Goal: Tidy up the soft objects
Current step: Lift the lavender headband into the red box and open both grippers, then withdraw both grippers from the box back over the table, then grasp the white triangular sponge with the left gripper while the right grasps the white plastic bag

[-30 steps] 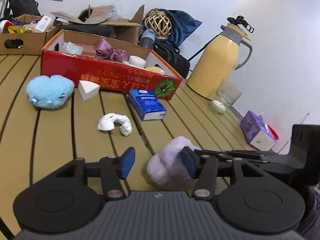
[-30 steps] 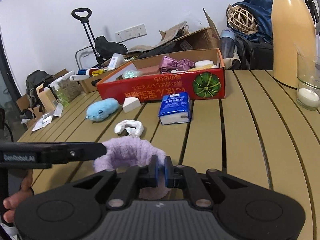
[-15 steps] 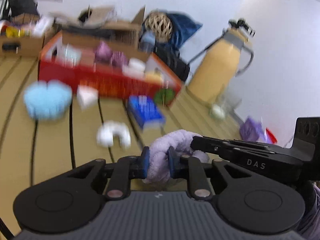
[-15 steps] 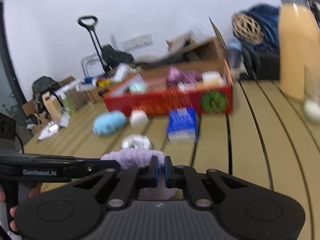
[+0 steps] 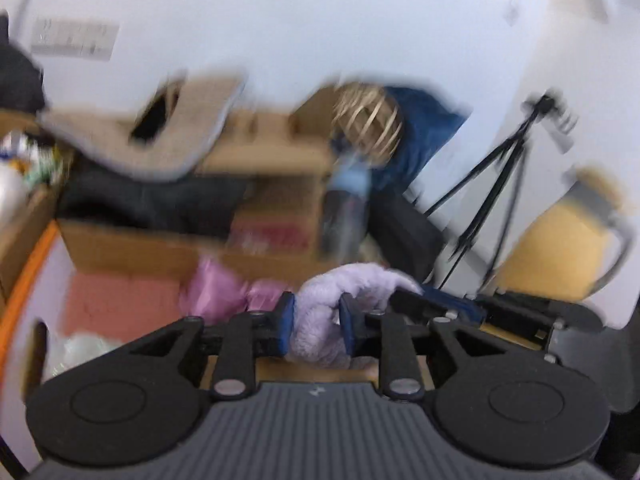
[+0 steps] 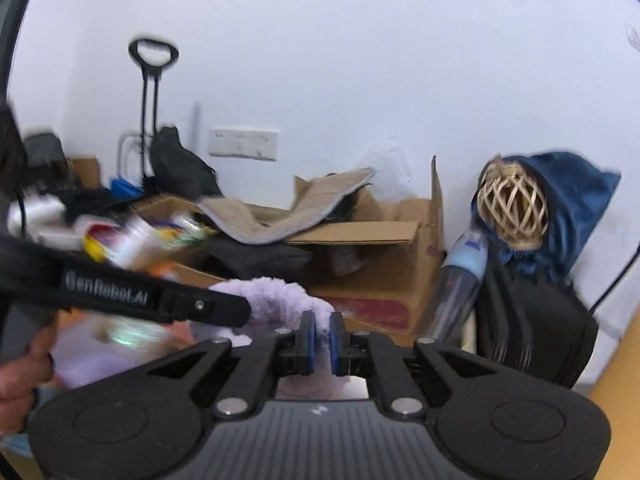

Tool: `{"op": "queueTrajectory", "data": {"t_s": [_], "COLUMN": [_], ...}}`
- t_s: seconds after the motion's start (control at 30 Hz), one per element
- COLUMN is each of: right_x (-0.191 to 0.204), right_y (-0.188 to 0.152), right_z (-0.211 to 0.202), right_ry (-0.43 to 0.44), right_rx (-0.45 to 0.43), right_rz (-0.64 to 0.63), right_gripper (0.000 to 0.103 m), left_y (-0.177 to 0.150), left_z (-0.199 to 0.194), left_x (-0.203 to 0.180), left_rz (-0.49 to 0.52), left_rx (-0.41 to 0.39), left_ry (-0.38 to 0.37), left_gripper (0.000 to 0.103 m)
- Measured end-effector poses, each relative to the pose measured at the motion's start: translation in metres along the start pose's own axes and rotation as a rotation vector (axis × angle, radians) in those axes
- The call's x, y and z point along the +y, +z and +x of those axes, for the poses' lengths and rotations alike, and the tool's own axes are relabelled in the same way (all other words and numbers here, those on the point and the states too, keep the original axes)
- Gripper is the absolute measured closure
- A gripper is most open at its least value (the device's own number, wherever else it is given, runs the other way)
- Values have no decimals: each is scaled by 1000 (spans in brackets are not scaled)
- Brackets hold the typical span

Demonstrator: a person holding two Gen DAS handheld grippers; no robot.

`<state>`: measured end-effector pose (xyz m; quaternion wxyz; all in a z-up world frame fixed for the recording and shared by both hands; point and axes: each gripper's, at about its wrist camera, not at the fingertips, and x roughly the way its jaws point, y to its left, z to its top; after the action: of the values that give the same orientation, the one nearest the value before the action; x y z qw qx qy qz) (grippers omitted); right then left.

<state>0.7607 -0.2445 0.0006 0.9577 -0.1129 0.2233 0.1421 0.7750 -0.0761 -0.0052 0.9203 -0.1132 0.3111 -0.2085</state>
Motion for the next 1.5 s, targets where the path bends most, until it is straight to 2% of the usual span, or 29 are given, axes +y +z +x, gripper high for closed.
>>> {"op": "queueTrajectory", "data": {"t_s": [0.07, 0.1, 0.17, 0.2, 0.23, 0.27, 0.4, 0.53, 0.67, 0.77, 0.83, 0.9, 1.0, 1.03, 1.1, 1.13, 1.23, 1.33, 1.4, 1.5], "right_x": [-1, -1, -5, -8, -11, -16, -35, -43, -38, -29, -18, -1, 25, 34, 54, 63, 97, 122, 134, 147], "right_y": [-12, -18, -23, -23, -22, -19, 2, 29, 46, 47, 36, 10, -30, -43, -74, -90, -137, -167, -182, -189], "right_z": [30, 39, 41, 40, 38, 34, -6, -67, -132, -175, -206, -246, -284, -294, -313, -320, -336, -358, -373, -387], "right_ry": [30, 50, 70, 83, 92, 105, 114, 90, 52, 31, 15, 27, 47, 49, 50, 43, 25, 20, 45, 52], "right_rx": [191, 262, 289, 296, 295, 288, 227, 138, 67, 21, -22, -95, -131, -141, -172, -185, -149, -121, -117, -111], "right_rz": [-36, -48, -43, -35, -17, 17, 118, 153, 140, 145, 143, 135, 145, 156, 173, 179, 195, 212, 228, 213], "right_gripper": [93, 92, 89, 82, 71, 67, 66, 65, 59, 59, 55, 47, 45, 45, 42, 40, 39, 39, 38, 36], "left_y": [-10, -15, -20, -19, -16, -13, 6, 19, 18, 10, -17, -53, -118, -138, -175, -197, -243, -273, -284, -288], "left_z": [24, 29, 29, 26, 21, 16, -26, -94, -155, -197, -235, -268, -310, -322, -341, -351, -367, -384, -392, -392], "left_x": [-2, -2, -1, -1, -1, -2, -8, -18, -29, -39, -46, -55, -63, -66, -74, -79, -84, -79, -76, -77], "left_rz": [53, 61, 61, 61, 60, 58, 64, 108, 154, 168, 188, 218, 210, 208, 227, 256, 290, 199, 182, 185], "left_rx": [131, 166, 199, 192, 186, 181, 110, 19, -36, -77, -142, -223, -276, -286, -324, -350, -347, -323, -316, -305], "left_ry": [55, 56, 18, 13, 23, 27, 43, 80, 126, 155, 170, 175, 167, 178, 229, 265, 321, 304, 280, 285], "left_gripper": [77, 70, 62, 61, 61, 60, 53, 43, 35, 33, 27, 15, 13, 11, 1, 0, 0, 0, 0, 0]}}
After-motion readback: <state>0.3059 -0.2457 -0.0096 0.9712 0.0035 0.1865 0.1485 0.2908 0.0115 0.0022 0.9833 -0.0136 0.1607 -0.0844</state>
